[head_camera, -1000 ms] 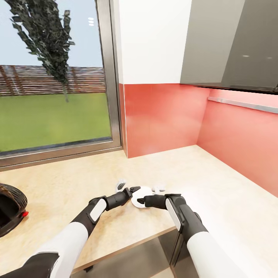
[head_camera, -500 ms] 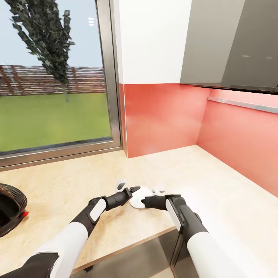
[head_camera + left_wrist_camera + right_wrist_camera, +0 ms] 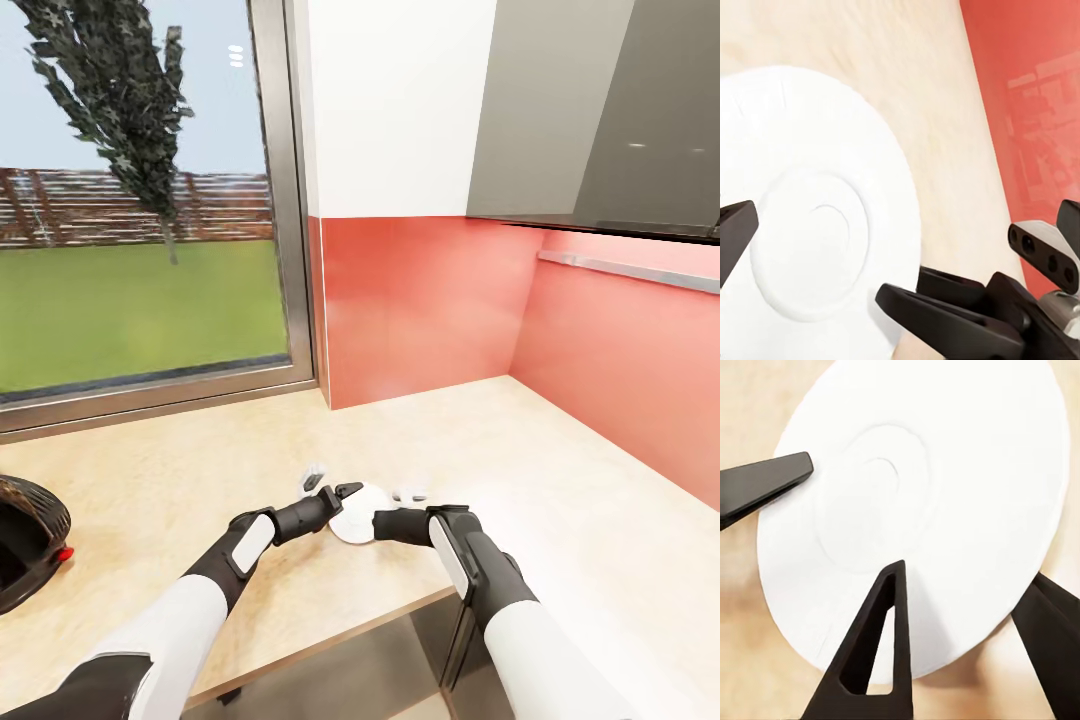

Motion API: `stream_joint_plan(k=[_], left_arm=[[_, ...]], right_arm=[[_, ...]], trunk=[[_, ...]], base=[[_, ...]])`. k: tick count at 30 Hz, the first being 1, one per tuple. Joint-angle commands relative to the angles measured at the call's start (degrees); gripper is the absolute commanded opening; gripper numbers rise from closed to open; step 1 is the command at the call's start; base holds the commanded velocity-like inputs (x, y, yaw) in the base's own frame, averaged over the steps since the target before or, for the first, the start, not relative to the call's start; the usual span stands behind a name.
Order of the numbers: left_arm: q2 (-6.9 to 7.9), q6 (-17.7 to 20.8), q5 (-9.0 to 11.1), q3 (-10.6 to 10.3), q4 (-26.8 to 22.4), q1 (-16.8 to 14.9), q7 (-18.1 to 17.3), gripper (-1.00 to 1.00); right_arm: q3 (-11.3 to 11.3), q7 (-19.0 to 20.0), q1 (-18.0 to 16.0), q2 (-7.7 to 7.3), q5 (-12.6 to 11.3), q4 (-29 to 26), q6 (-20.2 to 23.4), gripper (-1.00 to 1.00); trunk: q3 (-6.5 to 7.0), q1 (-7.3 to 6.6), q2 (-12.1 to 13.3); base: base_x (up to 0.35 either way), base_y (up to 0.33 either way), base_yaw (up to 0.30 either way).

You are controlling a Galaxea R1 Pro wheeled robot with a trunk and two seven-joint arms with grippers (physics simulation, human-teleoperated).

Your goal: Set up a coffee station on the kitchen countertop: keep the coffee maker on the countertop, move the bottle of coffee from the kitchen shelf to the counter next to the coffee maker, place a paper coffee filter on top of the coffee maker, put the saucer next to the coffee maker with the coffee cup on the saucer, and place the electric kettle next to the coffee maker.

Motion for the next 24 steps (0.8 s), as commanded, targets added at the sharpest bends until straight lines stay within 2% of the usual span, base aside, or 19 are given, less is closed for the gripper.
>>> stream_joint_plan(k=[1,24], left_arm=[[-0.04,0.44,0.04,0.27,-0.01,-0.04,-0.03,1.0],[0.08,0.44,-0.02,0.33,-0.43,-0.04,-0.03,1.0]], right_arm=[[0.09,-0.54,-0.03,-0.05,1.31,0.03,0.13,-1.0],[0.09,-0.55,-0.03,-0.05,1.31,-0.02,0.13,-1.0]], trunk=[[-0.11,0.02,-0.06],[-0.11,0.02,-0.06]], base=[[0.0,0.0,0.0],[0.0,0.0,0.0]])
